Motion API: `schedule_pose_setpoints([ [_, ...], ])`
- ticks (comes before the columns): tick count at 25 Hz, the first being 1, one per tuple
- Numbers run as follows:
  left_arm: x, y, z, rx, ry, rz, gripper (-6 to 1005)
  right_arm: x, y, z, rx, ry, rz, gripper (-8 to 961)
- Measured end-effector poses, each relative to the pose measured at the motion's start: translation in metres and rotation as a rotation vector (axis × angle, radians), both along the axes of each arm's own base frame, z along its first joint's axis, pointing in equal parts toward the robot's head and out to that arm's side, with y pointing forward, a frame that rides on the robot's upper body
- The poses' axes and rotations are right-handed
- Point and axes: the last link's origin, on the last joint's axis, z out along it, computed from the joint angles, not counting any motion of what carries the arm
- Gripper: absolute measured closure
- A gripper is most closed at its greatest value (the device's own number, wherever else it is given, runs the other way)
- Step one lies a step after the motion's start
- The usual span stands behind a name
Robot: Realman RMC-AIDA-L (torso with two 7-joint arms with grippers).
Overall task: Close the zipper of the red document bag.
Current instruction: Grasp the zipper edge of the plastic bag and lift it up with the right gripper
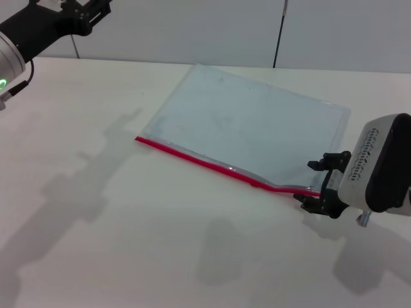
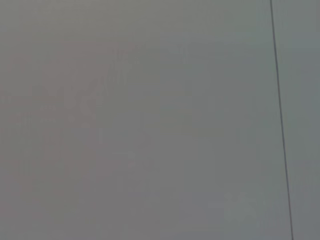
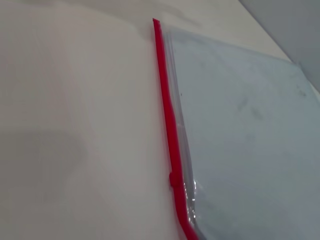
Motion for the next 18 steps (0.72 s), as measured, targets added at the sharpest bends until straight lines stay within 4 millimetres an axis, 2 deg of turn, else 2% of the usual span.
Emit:
schedule_pose_setpoints([
  [18, 0.0018, -0.0008, 0.0007, 0.001, -0.001, -0.009, 412, 0.006, 0.0046, -0.0043, 0.005, -0.013, -0.009, 288],
])
